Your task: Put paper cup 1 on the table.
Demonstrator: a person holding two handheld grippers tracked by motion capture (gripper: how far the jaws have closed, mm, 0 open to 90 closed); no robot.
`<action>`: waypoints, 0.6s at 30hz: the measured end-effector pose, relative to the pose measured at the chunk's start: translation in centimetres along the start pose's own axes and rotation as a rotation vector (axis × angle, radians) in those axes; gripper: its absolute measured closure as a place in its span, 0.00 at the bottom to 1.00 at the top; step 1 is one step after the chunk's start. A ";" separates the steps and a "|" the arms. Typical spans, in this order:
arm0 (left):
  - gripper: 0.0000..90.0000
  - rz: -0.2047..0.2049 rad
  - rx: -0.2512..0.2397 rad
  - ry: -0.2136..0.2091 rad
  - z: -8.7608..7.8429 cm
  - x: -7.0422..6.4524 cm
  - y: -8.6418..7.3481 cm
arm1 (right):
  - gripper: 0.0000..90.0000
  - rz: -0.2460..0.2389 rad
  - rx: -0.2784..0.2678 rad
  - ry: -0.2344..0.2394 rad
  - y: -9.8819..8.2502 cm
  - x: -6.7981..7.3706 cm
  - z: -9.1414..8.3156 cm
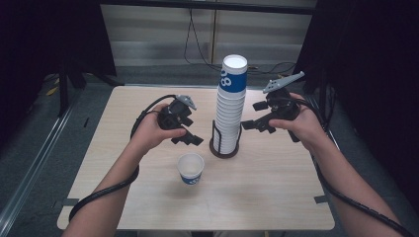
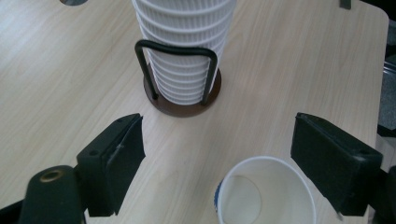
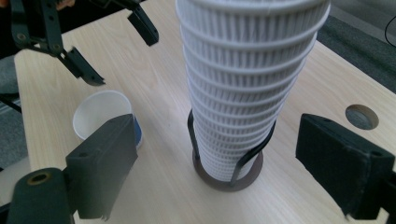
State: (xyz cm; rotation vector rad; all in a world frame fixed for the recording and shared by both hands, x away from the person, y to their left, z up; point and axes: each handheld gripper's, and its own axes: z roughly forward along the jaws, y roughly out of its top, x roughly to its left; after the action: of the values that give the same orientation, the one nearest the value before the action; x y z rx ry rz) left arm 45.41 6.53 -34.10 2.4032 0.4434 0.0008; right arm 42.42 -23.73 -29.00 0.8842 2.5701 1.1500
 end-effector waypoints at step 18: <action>0.19 0.032 -0.013 -0.021 0.9 -0.5 3.1 | 0.12 -0.003 -0.037 0.007 3.6 -0.3 -0.2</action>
State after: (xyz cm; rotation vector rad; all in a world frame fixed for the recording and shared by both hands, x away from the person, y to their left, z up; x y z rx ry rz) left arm 46.01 3.62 -32.78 2.3951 0.3933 -0.0076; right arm 44.16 -22.16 -26.24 0.8700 2.5462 1.1981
